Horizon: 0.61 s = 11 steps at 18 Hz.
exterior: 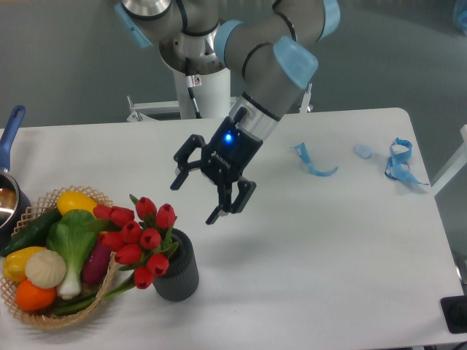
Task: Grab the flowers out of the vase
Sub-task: 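Lower the open gripper around the tulip stems above the black vase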
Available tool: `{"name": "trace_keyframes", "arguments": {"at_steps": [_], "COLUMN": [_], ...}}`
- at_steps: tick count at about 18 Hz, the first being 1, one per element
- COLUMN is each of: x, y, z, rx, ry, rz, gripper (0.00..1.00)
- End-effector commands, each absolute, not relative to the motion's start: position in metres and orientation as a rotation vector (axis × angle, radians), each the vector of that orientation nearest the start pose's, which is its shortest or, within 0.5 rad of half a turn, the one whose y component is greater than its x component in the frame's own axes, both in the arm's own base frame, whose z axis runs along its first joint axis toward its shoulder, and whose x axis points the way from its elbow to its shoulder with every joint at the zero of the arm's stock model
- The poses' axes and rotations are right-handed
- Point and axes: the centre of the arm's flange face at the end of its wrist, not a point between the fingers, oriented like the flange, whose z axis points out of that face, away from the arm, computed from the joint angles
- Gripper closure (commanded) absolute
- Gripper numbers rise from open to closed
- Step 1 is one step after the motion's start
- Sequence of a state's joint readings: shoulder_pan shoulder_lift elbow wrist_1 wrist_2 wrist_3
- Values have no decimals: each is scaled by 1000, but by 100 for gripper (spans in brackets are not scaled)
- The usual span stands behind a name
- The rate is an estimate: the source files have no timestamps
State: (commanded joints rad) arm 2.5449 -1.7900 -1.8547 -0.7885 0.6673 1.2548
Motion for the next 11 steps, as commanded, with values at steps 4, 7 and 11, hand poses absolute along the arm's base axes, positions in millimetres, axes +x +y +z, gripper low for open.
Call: {"name": "trace_keyframes", "arguments": {"at_steps": [4,7,11], "x": [-335,-333,-326], "y": [504,511,519], "z": [352,345,336], "rx": [-2153,-2154,-2158], "ry": [500,510,526], "rz": [-192,-206,-229], "gripper": [0,0,0]}}
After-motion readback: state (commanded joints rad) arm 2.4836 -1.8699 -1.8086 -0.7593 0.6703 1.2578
